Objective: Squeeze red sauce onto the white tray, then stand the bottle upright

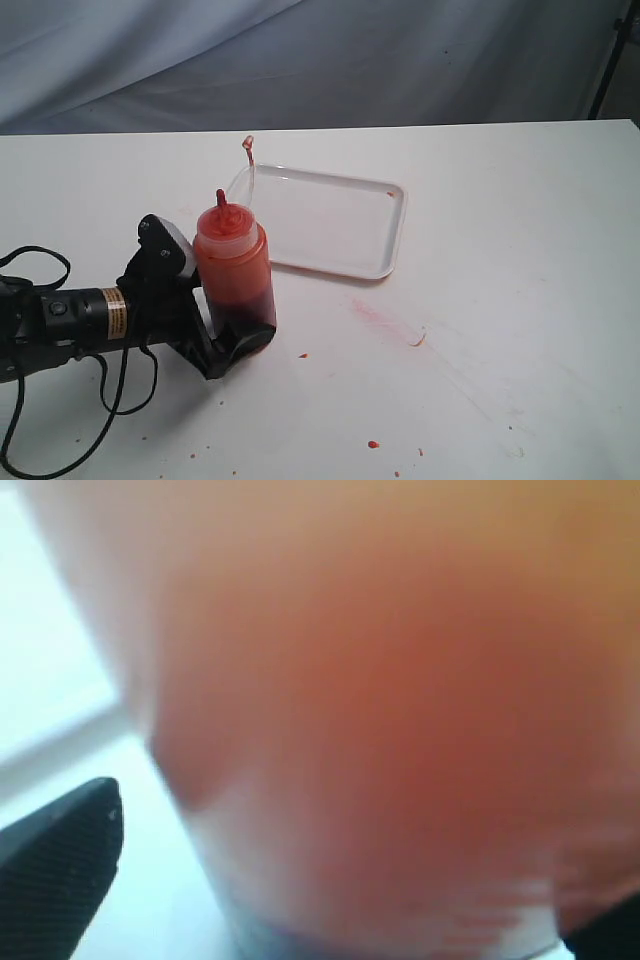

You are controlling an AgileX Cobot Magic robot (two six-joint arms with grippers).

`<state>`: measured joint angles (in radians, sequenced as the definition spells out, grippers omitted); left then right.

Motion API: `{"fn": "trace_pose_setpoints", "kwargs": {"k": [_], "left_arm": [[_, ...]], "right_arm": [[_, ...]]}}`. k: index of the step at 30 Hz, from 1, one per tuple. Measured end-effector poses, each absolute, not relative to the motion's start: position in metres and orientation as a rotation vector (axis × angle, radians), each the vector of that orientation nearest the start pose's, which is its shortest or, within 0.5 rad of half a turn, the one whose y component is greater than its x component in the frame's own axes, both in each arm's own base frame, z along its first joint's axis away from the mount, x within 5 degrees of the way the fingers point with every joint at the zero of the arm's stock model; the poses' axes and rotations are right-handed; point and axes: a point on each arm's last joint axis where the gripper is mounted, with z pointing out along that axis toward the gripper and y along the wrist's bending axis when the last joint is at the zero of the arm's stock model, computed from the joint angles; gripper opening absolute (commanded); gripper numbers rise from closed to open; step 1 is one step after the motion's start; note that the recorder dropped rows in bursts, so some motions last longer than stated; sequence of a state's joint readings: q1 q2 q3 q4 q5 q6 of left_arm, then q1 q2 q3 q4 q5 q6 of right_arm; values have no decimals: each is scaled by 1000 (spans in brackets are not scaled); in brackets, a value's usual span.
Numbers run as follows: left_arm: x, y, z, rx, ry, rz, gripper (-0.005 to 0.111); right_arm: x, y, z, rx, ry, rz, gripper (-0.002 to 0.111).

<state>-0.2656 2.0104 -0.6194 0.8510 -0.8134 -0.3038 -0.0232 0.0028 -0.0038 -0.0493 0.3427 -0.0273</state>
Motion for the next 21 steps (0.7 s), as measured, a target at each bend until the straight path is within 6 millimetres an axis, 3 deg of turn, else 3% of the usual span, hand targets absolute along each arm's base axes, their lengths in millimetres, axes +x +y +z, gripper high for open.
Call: {"fn": "trace_pose_setpoints", "kwargs": {"k": [21], "left_arm": [[287, -131, 72, 927, 1923, -613, 104]], "right_arm": [[54, -3, 183, -34, 1825, -83, 0]]}}
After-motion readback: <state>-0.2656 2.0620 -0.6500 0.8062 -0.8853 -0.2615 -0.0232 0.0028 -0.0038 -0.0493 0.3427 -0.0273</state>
